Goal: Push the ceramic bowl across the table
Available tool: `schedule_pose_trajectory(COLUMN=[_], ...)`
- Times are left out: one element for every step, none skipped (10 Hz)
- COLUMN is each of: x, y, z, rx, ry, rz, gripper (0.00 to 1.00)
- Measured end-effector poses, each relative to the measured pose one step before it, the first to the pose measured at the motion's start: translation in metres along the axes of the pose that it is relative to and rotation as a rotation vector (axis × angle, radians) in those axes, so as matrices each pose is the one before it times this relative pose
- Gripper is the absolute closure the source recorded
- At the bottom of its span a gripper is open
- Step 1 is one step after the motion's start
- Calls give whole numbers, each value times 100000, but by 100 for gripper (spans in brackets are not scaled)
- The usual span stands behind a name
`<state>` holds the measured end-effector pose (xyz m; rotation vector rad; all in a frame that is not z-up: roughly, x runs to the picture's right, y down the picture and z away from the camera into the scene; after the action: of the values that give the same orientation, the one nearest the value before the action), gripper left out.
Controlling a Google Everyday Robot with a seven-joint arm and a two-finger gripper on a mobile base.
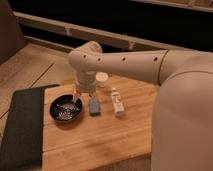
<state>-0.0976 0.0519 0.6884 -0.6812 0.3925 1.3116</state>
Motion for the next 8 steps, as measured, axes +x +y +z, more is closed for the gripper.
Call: schedule_pose_trajectory(x=[602, 1001, 581, 372, 564, 192, 209, 123], y=[182, 198, 156, 128, 111, -21, -38, -109], z=[-670, -1321, -978, -920, -1443, -464, -675, -405], rx=[435, 806, 133, -275, -388, -30, -27, 39], ry=[1684, 3090, 1702, 1003, 1549, 544, 805, 518], rz=[-8023, -14429, -9597, -7820, -12338, -3647, -5253, -2628], gripper=[35, 35, 35, 35, 35, 35, 35, 35])
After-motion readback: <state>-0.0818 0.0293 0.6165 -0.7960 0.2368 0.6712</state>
